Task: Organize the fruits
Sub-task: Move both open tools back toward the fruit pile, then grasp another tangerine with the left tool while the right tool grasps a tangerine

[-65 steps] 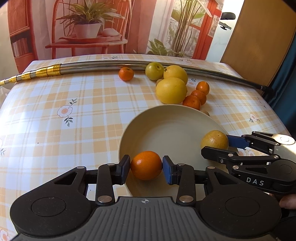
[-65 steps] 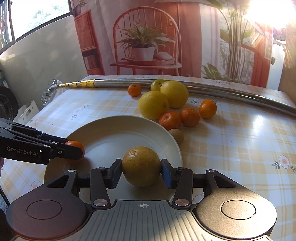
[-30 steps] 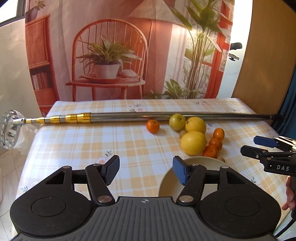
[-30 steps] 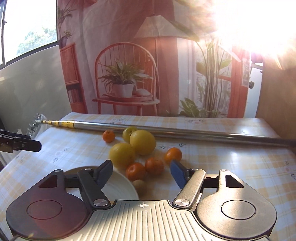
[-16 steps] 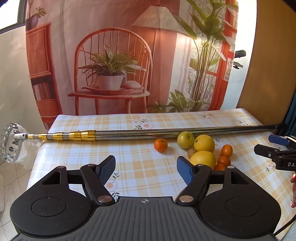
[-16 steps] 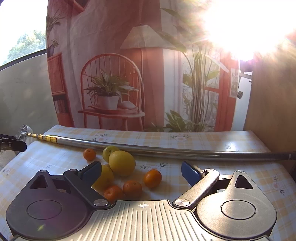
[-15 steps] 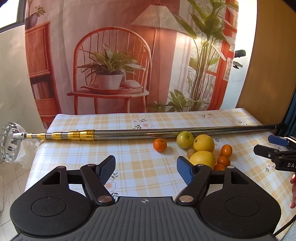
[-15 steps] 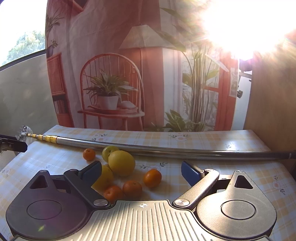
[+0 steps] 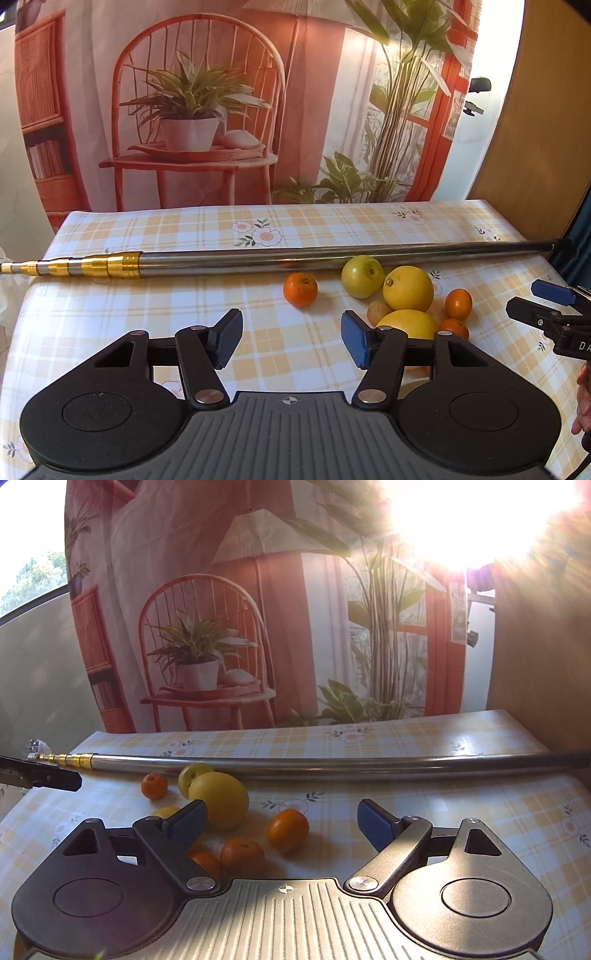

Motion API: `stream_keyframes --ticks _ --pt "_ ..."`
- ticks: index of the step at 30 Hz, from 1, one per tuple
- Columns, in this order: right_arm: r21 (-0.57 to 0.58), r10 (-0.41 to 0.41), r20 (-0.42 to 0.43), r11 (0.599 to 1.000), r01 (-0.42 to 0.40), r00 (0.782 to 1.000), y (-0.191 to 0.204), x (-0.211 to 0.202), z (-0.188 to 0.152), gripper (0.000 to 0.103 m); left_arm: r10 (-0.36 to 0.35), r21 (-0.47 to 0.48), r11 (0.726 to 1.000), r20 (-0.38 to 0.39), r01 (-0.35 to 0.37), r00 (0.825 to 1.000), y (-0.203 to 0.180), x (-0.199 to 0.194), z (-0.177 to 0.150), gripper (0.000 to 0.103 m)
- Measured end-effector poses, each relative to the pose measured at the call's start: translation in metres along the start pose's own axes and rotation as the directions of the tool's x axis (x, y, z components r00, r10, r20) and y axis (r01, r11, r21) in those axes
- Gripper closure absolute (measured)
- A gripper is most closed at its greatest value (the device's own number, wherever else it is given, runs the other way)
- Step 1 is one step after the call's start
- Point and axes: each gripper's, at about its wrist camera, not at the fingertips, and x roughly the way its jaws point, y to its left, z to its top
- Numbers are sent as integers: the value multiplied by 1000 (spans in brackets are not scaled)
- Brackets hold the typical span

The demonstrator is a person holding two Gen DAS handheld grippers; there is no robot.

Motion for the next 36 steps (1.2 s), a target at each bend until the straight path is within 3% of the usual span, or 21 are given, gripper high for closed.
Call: stream_keyframes --ticks 7,10,18,24,26,31,36 --pt "39 -7 -25 999 8 1000 -8 23 -10 18 -21 6 1000 -39 21 999 -6 49 12 46" --pt "50 -3 -35 999 5 999 -11 32 -13 18 3 24 1000 -53 -2 999 -9 65 14 46" --pt "45 27 -4 999 -27 1000 -15 46 -16 18 -5 38 999 -66 7 998 -11 90 19 47" --pt "39 31 25 999 -32 999 -16 59 -14 19 -6 1 1000 -87 6 996 -9 108 23 55" --pt "40 35 29 999 -36 999 -16 61 -13 19 8 3 1000 -100 -7 995 -9 112 22 68" --pt "55 45 36 997 -47 998 -17 67 -11 19 21 11 1000 -97 -20 995 -8 108 19 68" --pt "92 43 13 995 -44 999 -21 74 -13 30 21 29 999 -64 -19 998 -10 89 14 68"
